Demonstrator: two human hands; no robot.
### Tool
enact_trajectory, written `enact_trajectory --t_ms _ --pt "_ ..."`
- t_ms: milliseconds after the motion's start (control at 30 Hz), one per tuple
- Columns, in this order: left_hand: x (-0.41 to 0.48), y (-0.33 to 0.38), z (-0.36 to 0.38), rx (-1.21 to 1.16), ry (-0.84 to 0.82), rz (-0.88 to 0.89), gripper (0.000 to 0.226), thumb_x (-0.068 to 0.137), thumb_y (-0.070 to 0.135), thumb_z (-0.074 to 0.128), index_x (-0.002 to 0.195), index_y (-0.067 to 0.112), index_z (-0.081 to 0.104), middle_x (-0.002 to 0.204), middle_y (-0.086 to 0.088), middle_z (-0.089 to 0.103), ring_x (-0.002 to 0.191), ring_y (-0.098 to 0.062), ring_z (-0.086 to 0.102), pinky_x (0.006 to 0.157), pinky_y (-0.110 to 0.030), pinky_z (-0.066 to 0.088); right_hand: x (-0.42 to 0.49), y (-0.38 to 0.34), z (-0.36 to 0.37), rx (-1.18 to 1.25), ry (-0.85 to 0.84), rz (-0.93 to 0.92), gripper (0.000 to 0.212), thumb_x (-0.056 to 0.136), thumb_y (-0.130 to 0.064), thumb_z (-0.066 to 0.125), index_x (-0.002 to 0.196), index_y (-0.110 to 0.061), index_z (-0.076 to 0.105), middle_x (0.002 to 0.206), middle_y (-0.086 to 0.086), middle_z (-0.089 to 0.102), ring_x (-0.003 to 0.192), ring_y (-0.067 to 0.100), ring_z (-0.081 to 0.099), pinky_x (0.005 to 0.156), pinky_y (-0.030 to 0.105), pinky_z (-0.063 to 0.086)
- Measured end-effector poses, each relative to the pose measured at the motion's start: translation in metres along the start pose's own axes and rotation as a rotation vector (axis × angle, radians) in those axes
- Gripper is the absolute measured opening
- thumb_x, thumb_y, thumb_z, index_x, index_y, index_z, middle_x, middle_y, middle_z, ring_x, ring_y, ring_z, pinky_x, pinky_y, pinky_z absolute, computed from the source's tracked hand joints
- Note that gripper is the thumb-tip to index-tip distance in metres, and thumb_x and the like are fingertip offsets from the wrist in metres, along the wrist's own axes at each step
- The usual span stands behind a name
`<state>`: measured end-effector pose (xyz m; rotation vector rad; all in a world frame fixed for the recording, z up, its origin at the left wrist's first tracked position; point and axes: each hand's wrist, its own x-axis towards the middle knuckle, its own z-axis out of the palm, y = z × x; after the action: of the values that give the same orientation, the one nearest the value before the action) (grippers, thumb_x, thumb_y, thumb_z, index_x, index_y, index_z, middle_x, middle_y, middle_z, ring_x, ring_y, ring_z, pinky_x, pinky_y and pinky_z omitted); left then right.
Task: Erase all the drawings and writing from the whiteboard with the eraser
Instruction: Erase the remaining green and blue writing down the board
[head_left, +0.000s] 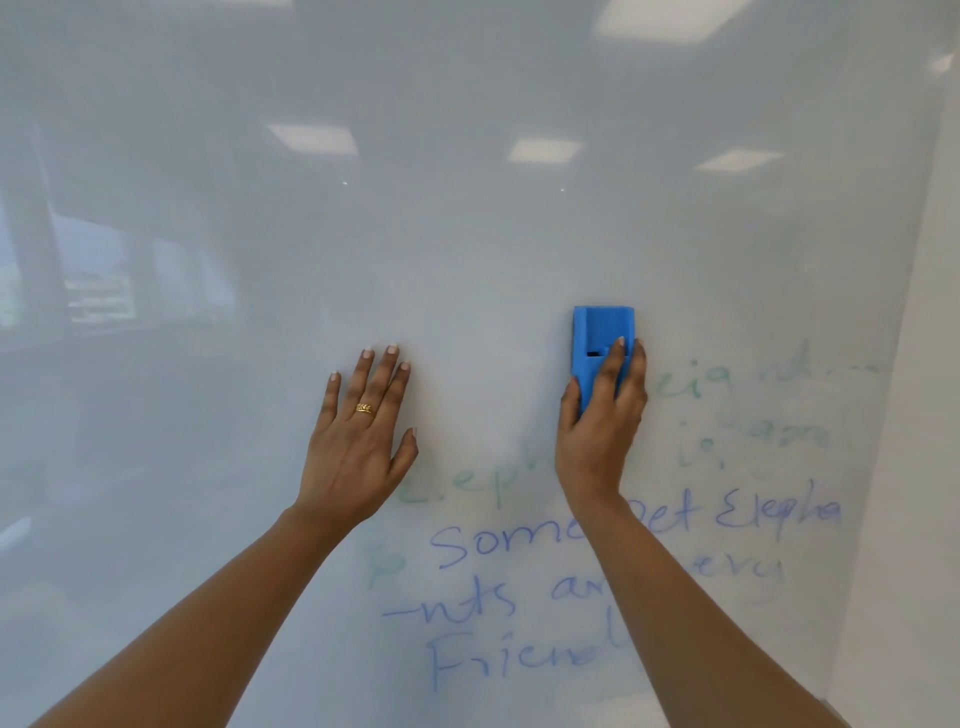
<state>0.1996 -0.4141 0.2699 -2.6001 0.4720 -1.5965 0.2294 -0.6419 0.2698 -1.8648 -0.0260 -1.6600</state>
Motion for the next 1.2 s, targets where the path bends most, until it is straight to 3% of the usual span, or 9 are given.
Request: enact_trajectory --t_ms 100,233,467,767,933,1200 --pt "0.001 0.005 0.001 0.002 0.016 -0.024 0.062 0.09 0.036 0.032 0.143 0.004 0.031 0.153 -0.01 0.023 0.143 -0.023 0.011 0.116 -0.039 0.001 -0.015 -0.015 0.007 0.008 -0.04 -0.063 0.054 0.094 -0.027 0.038 0.141 -0.002 0.028 0.144 0.024 0.032 0.124 0.031 0.033 0.099 0.044 0.039" --pt "0.004 0.014 0.003 0.06 0.033 -0.057 0.063 0.089 0.037 0.032 0.144 0.005 0.03 0.154 -0.009 0.023 0.145 -0.012 -0.001 0.116 -0.044 -0.003 -0.038 -0.028 0.009 -0.01 -0.132 -0.288 0.053 0.093 -0.027 0.039 0.14 -0.005 0.029 0.143 0.016 0.028 0.124 0.029 0.036 0.098 0.042 0.042" --pt "0.016 0.042 0.01 0.059 0.037 -0.098 0.065 0.089 0.038 0.031 0.145 0.005 0.029 0.154 -0.009 0.02 0.142 -0.021 0.014 0.115 -0.044 -0.003 -0.019 0.004 -0.003 -0.052 -0.187 -0.506 0.052 0.092 -0.025 0.041 0.139 -0.007 0.028 0.143 0.014 0.025 0.118 0.026 0.04 0.09 0.039 0.047" --pt "0.038 0.085 0.019 0.021 0.017 0.007 0.059 0.089 0.038 0.033 0.144 0.017 0.031 0.154 -0.007 0.022 0.142 -0.023 0.015 0.113 -0.046 0.006 0.037 0.078 -0.035 -0.051 -0.072 -0.232 0.055 0.098 -0.036 0.03 0.141 -0.001 0.031 0.143 0.024 0.033 0.125 0.032 0.034 0.099 0.042 0.04" --pt "0.042 0.099 0.025 0.055 0.001 -0.006 0.061 0.088 0.039 0.032 0.145 0.019 0.028 0.154 -0.006 0.023 0.142 -0.026 0.014 0.111 -0.051 0.006 0.062 0.119 -0.05 -0.045 -0.014 -0.038 0.058 0.096 -0.032 0.036 0.144 -0.002 0.025 0.148 0.023 0.025 0.13 0.037 0.033 0.105 0.041 0.033" --pt "0.04 0.104 0.026 0.086 -0.004 -0.024 0.063 0.088 0.04 0.032 0.146 0.017 0.028 0.155 -0.007 0.02 0.143 -0.027 0.012 0.111 -0.053 0.009 0.064 0.109 -0.046 0.041 0.041 0.19 0.054 0.096 -0.019 0.046 0.142 0.002 0.027 0.147 0.026 0.025 0.122 0.043 0.039 0.098 0.052 0.041"
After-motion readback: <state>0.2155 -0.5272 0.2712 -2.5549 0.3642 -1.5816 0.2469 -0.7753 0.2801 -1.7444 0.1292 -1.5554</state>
